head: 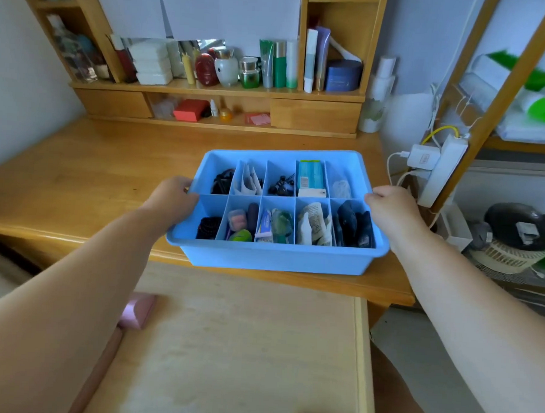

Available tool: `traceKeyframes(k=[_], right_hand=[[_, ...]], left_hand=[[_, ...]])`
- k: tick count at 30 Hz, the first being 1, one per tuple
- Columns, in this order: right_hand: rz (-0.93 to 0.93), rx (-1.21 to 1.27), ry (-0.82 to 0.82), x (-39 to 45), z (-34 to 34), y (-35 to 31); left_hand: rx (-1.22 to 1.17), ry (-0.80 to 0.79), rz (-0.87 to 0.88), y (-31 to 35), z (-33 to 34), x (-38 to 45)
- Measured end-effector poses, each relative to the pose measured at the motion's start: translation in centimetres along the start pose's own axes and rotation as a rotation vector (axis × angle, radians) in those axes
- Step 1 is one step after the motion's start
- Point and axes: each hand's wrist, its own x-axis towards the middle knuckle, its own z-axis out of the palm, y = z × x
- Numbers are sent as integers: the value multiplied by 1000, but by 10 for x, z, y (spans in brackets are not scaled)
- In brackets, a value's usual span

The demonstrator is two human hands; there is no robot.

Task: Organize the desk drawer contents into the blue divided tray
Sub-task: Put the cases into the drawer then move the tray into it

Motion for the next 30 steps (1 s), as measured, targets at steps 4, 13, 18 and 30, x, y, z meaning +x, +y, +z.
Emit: traceKeyframes(k=[4,13,18,30], right_hand=[[-17,65,-9,-55,-15,0],[92,398,-346,-195,-40,20],[252,378,-432,-225,-27,49],[115,-265,-396,-149,32,99]], left_hand=[[-123,21,40,-24,-20,-54],[-152,-72,-28,-83,-81,-173],[-35,-201,-118,-120,-67,-202],[-337,-178,-238,-134,34,-136]])
